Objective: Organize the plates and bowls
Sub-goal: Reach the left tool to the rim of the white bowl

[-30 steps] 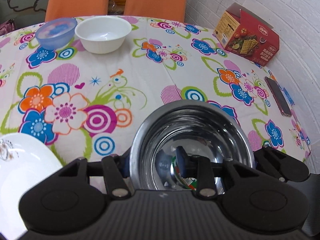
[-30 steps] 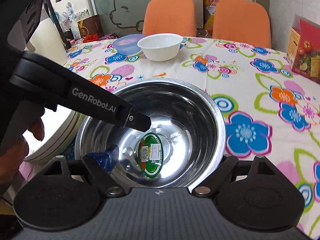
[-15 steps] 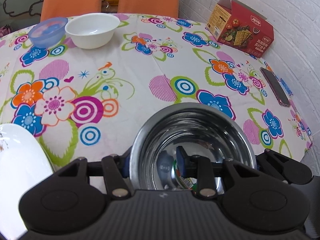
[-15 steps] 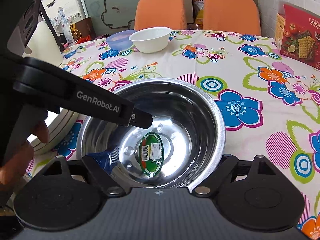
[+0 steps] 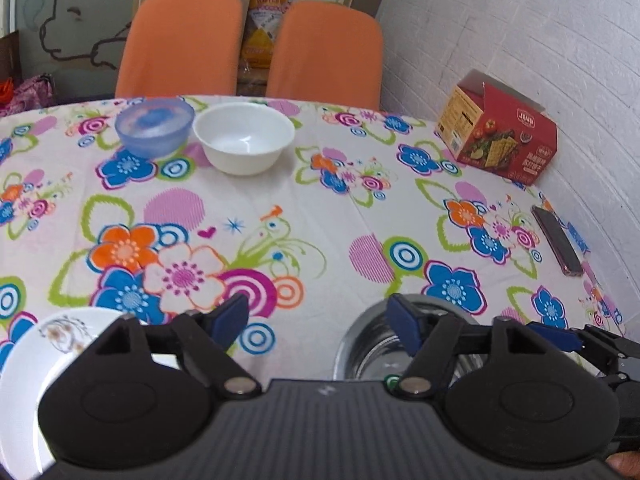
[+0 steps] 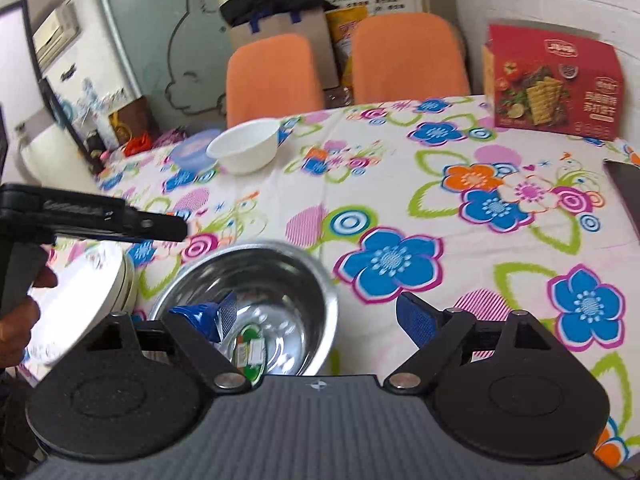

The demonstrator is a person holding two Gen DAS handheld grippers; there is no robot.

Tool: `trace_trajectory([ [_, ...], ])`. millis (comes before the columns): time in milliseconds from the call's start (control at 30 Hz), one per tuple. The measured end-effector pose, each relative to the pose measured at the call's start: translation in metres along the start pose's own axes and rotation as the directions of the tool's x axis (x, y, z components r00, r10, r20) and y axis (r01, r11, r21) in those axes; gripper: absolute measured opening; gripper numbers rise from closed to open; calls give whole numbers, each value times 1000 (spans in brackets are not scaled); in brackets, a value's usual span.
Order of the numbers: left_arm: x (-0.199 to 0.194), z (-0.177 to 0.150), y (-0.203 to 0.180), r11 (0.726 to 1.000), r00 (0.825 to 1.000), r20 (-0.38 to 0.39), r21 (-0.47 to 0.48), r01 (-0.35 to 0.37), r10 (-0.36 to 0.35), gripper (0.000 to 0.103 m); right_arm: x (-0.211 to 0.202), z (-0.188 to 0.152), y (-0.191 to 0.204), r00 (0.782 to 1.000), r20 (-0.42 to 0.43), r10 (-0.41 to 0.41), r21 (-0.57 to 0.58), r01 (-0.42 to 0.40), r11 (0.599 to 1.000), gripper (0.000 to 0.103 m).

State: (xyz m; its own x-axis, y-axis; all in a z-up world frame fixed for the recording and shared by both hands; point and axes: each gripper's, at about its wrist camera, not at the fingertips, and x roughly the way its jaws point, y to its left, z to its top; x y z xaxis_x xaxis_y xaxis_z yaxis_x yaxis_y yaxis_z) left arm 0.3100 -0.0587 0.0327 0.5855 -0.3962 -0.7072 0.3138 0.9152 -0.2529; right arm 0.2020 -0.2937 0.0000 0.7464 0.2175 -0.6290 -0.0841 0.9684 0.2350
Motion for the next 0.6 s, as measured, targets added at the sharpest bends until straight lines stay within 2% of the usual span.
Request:
trace_trajectory([
  [200, -14, 16, 39, 998, 998, 41, -49, -41, 44, 77, 14, 33, 0, 999, -29, 32, 93, -29, 995, 74],
  [267, -13, 22, 52, 996, 998, 38, -78, -48, 51, 77, 23, 46, 6, 998, -39, 43, 85, -39, 996, 74],
  [333, -8, 31, 65, 993, 998, 30, -113, -44, 48, 77, 35, 63, 18, 998, -36, 52, 4, -51, 999, 74],
  [433, 8, 51, 80, 985, 999, 7, -170, -35, 37, 77, 61, 91, 38, 999, -43, 8, -111, -12, 994, 74],
  [500, 23, 66, 89, 974, 1000, -3, -226, -29, 29, 77, 85, 111, 50, 999, -47, -14, -162, 7, 987, 74],
  [600, 48, 87, 100, 947, 998, -24, -315, -57, 52, 77, 126, 136, 63, 997, -64, -45, -221, 30, 975, 74],
])
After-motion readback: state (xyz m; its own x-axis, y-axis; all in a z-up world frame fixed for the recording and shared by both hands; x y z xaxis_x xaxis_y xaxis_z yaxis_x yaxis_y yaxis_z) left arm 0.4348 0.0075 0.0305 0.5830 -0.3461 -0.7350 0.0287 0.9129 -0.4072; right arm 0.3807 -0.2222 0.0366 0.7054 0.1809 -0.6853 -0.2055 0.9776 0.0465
